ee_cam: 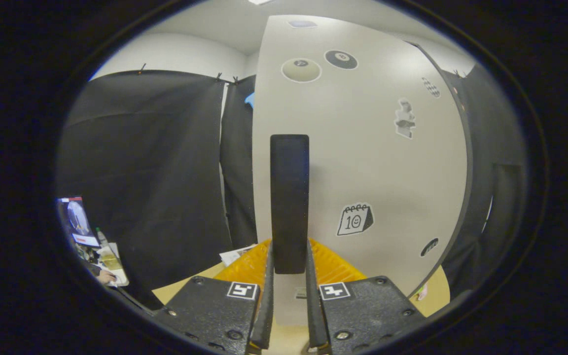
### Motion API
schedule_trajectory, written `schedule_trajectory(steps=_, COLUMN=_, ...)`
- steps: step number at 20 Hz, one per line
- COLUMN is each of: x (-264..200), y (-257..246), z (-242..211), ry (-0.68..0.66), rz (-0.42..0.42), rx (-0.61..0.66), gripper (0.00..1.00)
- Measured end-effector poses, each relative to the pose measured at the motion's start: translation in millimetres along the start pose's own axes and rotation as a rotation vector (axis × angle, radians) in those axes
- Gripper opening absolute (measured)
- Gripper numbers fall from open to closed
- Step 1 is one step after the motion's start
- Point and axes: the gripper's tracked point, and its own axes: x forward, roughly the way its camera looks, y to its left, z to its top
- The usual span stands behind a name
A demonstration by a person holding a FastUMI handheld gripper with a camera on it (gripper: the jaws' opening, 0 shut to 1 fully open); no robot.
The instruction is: Open the shoe cabinet door, grab the shoes and put them into the shoe cabinet, then close the shoe cabinet door.
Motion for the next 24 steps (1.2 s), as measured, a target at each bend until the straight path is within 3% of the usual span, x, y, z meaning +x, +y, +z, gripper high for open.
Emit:
schedule_trajectory(steps=9, x=-33, y=-24, z=-2, ry=-0.038, rz=0.030, rx=0.081, gripper=0.32)
schedule_trajectory(steps=24, x=-104, y=-62, z=-7, ry=-0.120, rz=-0.171, rx=0.006, gripper=0.30)
